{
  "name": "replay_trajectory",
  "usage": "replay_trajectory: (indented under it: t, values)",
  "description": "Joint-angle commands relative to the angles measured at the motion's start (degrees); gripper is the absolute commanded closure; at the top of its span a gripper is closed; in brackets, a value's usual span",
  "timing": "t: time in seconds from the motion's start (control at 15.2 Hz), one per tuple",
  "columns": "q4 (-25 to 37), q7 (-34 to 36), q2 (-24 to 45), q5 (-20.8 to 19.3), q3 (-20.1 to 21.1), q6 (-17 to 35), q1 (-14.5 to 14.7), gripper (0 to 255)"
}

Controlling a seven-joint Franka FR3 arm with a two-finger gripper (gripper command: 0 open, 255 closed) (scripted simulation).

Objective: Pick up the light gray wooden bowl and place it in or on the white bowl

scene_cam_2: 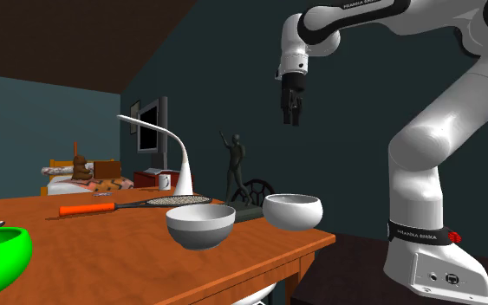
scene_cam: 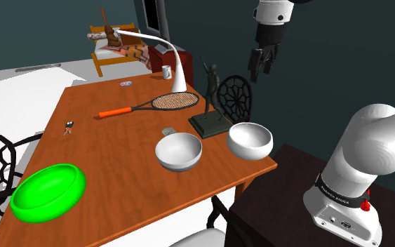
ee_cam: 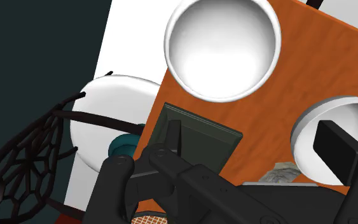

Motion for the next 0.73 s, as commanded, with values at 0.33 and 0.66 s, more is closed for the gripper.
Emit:
replay_trajectory:
  t: [0.33,0.66]
  values:
    - [-2.8,3.3,6.4,2.9,2.0,9.0,1.0,0]
    - [-3.7,6.2,14.5,5.4,4.1,18.1,2.0,0]
